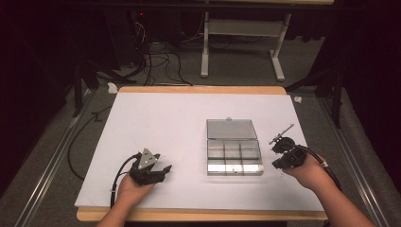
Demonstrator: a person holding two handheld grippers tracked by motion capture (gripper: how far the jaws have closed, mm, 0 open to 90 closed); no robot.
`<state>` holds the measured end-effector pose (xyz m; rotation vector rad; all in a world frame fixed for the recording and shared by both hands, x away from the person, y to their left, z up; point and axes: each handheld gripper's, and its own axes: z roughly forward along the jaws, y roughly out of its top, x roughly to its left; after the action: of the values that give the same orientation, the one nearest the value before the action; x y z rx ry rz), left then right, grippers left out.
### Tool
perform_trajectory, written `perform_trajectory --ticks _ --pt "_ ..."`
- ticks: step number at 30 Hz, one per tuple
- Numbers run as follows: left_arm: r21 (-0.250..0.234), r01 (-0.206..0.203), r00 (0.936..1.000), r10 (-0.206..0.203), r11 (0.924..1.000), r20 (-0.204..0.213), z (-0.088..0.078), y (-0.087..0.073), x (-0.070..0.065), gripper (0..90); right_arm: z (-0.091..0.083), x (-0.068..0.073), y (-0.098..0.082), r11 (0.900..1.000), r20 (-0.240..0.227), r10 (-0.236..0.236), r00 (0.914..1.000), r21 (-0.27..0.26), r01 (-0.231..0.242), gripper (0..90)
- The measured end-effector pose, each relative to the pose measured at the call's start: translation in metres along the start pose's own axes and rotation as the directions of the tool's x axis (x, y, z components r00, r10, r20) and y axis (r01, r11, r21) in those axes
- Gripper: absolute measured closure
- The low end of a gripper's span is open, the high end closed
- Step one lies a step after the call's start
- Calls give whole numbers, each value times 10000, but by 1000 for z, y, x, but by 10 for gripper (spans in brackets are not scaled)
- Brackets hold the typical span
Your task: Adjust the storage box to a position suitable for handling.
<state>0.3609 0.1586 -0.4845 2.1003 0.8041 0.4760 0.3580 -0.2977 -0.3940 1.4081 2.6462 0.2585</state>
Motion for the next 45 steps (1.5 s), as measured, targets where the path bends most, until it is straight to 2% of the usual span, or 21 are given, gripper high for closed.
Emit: perform_trajectory --ticks 10,14,22,32,36,45 --pt "6 -1 10000 1 10000 2 0 0 0 355 15 -8 -15 9992 3 300 9995 259 -300 871" --pt "13 -4 10000 4 10000 7 0 0 0 355 21 -12 -20 9976 119 605 9981 338 -609 841" --pt "15 -6 10000 6 10000 -5 0 0 0 355 32 -20 -26 9952 114 861 9962 448 -865 817" --pt "19 -21 10000 21 10000 5 0 0 0 354 40 -20 -25 9947 135 844 9963 573 -850 820" --pt "20 -23 10000 23 10000 7 0 0 0 354 40 -20 -24 9950 145 808 9966 583 -815 854" --pt "34 -34 10000 34 10000 8 0 0 0 355 36 -19 -22 9953 140 787 9968 558 -793 862"
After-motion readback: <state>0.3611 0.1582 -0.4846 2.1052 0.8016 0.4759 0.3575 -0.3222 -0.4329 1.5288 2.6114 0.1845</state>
